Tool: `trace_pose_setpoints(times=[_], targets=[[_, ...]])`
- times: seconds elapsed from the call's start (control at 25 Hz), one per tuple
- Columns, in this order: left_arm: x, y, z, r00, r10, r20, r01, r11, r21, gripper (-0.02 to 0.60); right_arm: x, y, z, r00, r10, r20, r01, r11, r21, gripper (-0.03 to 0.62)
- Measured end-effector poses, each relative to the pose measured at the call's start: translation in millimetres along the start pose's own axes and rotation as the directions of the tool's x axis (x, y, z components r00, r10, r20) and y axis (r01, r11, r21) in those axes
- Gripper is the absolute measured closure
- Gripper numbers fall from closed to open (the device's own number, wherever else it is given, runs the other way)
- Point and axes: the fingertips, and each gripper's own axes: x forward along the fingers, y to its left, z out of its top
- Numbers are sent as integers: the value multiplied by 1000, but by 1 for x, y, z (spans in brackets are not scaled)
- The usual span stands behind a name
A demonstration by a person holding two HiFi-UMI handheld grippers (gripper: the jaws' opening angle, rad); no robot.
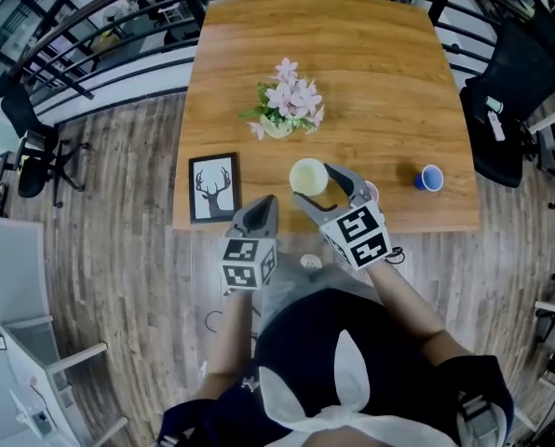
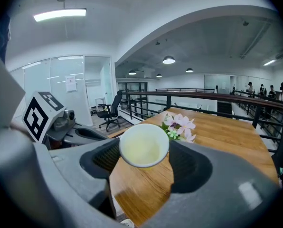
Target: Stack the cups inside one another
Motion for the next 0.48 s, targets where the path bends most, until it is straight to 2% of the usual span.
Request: trace_pose_setpoints(times=[0.48], targets=[[28, -36, 6, 995, -96, -26, 97, 994, 51, 565, -49, -53, -32, 988, -155, -27, 157, 984, 80, 272]])
